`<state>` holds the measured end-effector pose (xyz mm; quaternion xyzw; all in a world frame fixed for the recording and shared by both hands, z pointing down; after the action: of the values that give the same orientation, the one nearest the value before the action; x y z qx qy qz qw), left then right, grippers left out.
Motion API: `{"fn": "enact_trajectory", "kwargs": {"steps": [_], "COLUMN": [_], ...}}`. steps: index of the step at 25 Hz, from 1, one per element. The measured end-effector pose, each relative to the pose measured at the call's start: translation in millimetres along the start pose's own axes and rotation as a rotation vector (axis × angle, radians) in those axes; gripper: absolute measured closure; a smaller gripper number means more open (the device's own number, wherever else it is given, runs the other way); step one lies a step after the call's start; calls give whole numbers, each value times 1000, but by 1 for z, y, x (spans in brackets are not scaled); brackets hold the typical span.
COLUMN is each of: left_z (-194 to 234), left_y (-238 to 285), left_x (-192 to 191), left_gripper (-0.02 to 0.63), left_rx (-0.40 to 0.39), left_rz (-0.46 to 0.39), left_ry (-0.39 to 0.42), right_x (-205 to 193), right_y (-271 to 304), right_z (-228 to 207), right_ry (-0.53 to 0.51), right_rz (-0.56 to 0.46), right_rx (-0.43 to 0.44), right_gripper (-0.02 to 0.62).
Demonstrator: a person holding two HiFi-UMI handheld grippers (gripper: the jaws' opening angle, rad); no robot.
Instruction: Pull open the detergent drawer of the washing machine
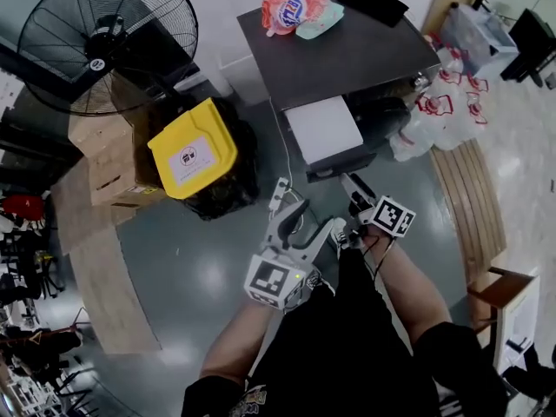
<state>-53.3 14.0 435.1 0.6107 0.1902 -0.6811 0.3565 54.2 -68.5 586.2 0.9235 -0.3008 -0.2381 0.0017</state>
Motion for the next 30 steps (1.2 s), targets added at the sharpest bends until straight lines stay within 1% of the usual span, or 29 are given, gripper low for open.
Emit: {"fn": "enact_trajectory", "kwargs": {"steps": [1,3,4,6,8,10,12,14,16,22,25,28,30], "left_z": [-2,-7,-9,-12,-16,-21,-28,-37,-43,-72,-94,-114,-127], "left_y": [-3,-9,-11,-18,-24,-29,-33,-34,-34,-23,-13,-4,1], "left_x": [2,3,3,5,7,11,16,20,23,30,28,24,24], "left_gripper": [402,432,446,475,514,550,566,579,584,589,589,588,588], "left_rx": [-7,-30,-41,-53,-57,-67,-82,-84,-71,13,72,134,168], "left_rz": [-9,-27,-33,-39,-44,-51,-58,-66,-71,-78,-71,-65,-61], "left_ry": [-2,-6,-11,-20,-23,-27,-31,-27,-14,35,46,60,52], "right_x": [4,11,14,16,17,18,21,24,26,34,42,56,66], "right_y": [-6,-19,-25,-38,-53,-66,-79,-92,-103,-136,-157,-177,-189], "right_z": [12,36,50,82,113,141,167,188,203,218,212,202,198], "right_ry": [-92,-282,-372,-527,-657,-769,-854,-917,-966,-1099,-1116,-1096,-1089], "right_rz": [6,25,34,45,50,51,47,45,43,59,79,87,88], "right_rx": [0,-26,-37,-31,-12,9,34,64,96,168,209,242,265], "right_gripper": [370,502,593,597,598,598,598,598,598,597,597,597,597]}}
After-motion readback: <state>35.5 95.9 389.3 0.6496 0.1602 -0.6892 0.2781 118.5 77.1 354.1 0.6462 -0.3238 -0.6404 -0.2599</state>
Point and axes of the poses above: the fingertips, and each gripper's own axes: y forward along the fingers, z to its left, x out of its top, the point moved 2 cm from there along -y, backward along the fingers, and after that the axes turned 1 degree about x, right-handed, at the moved point
